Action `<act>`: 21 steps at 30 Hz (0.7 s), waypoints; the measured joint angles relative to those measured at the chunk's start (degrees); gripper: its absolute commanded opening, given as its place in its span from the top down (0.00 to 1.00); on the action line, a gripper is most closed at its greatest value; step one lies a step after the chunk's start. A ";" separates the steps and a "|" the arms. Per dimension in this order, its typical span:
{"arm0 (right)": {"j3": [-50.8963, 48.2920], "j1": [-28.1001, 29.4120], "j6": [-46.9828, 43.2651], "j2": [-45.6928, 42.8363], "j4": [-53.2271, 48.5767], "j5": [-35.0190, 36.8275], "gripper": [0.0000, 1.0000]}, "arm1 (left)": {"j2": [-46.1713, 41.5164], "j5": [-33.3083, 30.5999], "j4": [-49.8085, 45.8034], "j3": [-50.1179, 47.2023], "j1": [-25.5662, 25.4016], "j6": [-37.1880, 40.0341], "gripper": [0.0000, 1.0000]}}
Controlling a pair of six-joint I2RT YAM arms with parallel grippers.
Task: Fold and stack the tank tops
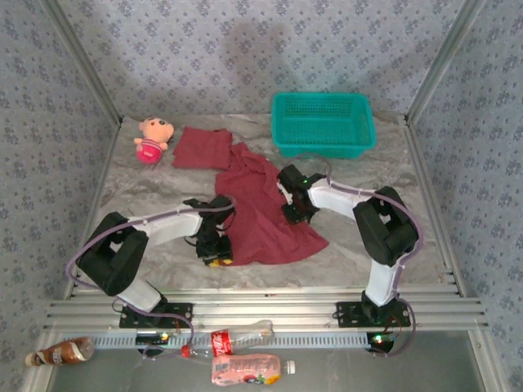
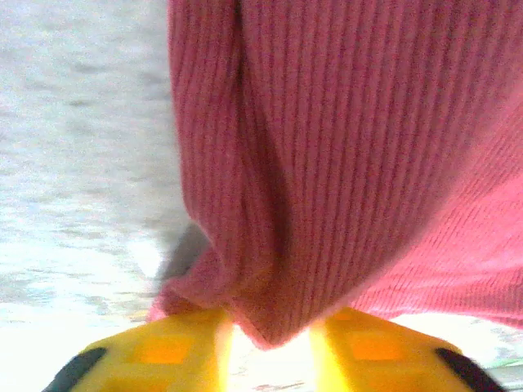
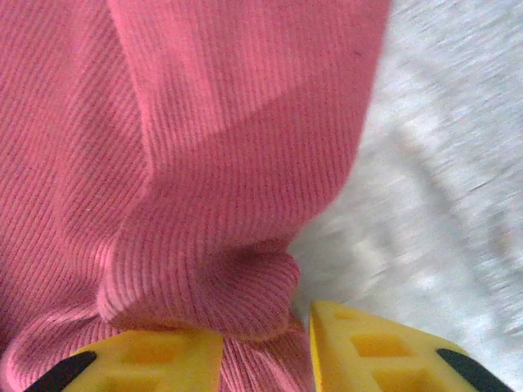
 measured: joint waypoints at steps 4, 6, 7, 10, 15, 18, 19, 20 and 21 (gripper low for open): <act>-1.03 -1.20 -0.94 -2.62 -1.49 -0.20 0.48 | 0.20 -2.23 1.62 0.96 -1.33 -2.49 0.59; -4.20 -1.14 0.44 -7.98 -2.64 -1.03 0.47 | -0.33 -3.41 1.25 0.87 -1.38 -3.52 0.56; -6.40 -1.27 1.51 -11.54 -3.26 -1.62 0.46 | -1.16 -4.13 1.29 0.52 -1.44 -4.28 0.56; -13.79 -3.21 5.88 -22.10 -4.96 -3.63 0.45 | -4.37 -5.38 1.20 -1.36 -1.86 -5.75 0.53; -23.30 -8.13 11.37 -25.11 -4.85 -5.70 0.44 | -5.46 -8.39 0.31 -1.92 -0.96 -5.46 0.52; -24.09 -9.84 12.26 -21.86 -3.98 -7.04 0.47 | -5.38 -8.98 1.44 -2.54 0.11 -5.33 0.57; -23.98 -9.99 12.70 -20.96 -3.41 -7.15 0.49 | -5.38 -8.98 2.05 -3.08 0.22 -5.29 0.60; -23.82 -10.27 13.14 -20.52 -3.43 -7.04 0.52 | -5.33 -8.87 2.49 -3.69 0.24 -5.25 0.63; -23.67 -10.56 13.42 -20.28 -3.50 -7.08 0.54 | -5.22 -8.92 2.69 -4.11 0.24 -5.25 0.64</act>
